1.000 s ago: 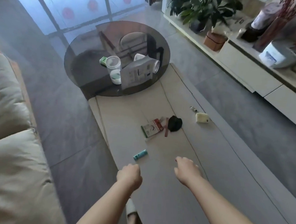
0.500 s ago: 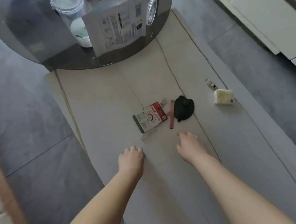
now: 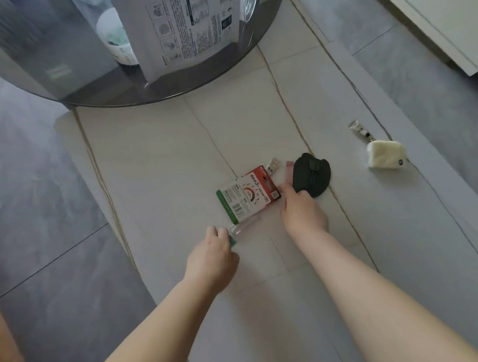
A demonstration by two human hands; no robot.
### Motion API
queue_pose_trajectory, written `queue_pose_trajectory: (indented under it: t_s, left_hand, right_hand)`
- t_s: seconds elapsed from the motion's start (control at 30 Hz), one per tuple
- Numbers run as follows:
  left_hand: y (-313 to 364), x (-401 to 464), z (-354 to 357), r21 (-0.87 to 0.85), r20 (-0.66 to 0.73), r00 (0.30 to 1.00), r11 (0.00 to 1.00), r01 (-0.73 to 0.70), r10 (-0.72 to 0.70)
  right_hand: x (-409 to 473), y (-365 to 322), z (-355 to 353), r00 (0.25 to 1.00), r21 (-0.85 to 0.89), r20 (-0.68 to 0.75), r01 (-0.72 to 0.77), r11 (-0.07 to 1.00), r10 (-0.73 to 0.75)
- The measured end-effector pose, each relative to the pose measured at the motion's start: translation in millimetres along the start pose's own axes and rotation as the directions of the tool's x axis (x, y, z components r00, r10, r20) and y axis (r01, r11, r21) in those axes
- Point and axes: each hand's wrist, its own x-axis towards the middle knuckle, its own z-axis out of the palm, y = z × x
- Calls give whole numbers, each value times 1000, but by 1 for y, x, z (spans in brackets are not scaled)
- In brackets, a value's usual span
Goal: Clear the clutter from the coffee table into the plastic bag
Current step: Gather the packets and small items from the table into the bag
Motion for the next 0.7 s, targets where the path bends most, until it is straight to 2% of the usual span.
queue_pose_trajectory:
  t_s: [0.1,0.23,0.5,0.7]
  left_hand:
    - [4,15,-12,-13,-124,992,999,-32,30]
    - [17,37,-20,-1,-208,977,999,-39,38]
    - [46,70,-18,147,-150,986,988,-45,67]
    - [45,57,-12,76,-222,975,997,12,5]
  right_hand:
    - [2,-8,-1,999,-96,30,-15,995,18]
    - [-6,-6,3,998,-141,7,-63,988,65]
    - [-25,24,21,999,-125,-18,-40,991,38]
    - [-41,35,18,999,-73,-44,-12,997,9]
